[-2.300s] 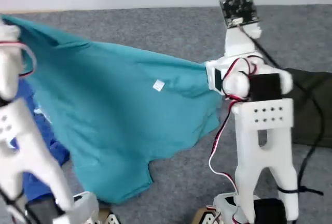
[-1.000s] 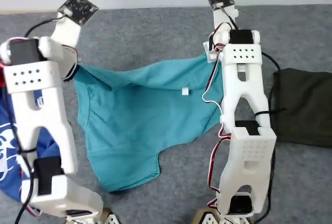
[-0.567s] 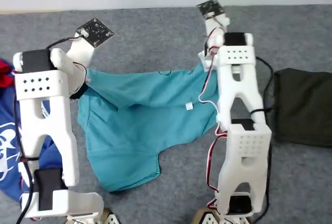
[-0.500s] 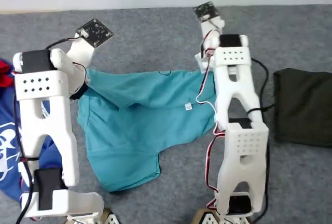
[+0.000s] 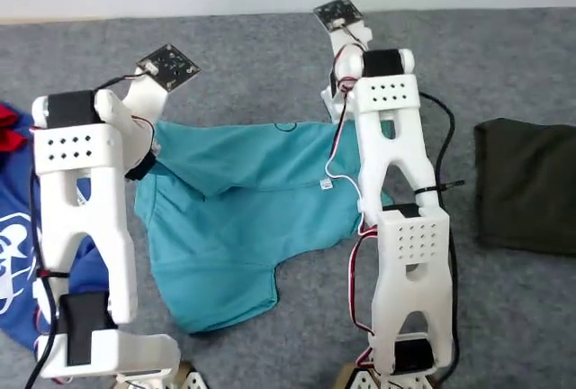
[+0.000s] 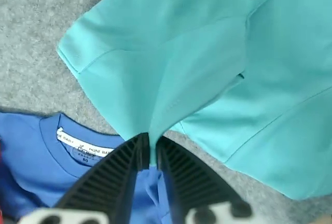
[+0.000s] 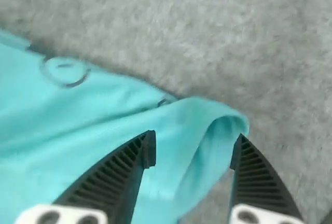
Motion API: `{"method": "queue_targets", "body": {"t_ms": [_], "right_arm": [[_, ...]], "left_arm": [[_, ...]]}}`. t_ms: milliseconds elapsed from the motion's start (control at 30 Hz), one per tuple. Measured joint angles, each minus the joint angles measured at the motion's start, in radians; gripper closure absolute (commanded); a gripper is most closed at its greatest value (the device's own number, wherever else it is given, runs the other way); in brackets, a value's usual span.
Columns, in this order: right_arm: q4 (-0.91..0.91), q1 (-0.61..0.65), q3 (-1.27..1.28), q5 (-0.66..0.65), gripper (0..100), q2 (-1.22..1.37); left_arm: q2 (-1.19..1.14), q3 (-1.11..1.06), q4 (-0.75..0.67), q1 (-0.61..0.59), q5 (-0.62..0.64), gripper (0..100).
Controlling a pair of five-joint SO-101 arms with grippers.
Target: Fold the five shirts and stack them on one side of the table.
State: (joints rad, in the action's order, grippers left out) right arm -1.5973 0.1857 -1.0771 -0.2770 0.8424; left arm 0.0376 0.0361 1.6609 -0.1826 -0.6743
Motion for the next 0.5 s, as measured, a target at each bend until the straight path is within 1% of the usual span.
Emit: {"method": "queue_targets", "body": {"t_ms": [133,233,500], "right_arm": [[-0.149,-0.002,-0.092,0.003,75.3,-0.002],[-0.153,0.0,-0.072,0.014,75.3,-0.002],[-0.153,0.0,0.215,0.071,75.3,-0.058]], "left_arm": [[0.0,-0.055,-0.066,0.0,0.0,100],[0.0,-0.063,-0.083,0.0,0.0,100],[0.0,-0.063,-0.089,0.0,0.0,100]]}}
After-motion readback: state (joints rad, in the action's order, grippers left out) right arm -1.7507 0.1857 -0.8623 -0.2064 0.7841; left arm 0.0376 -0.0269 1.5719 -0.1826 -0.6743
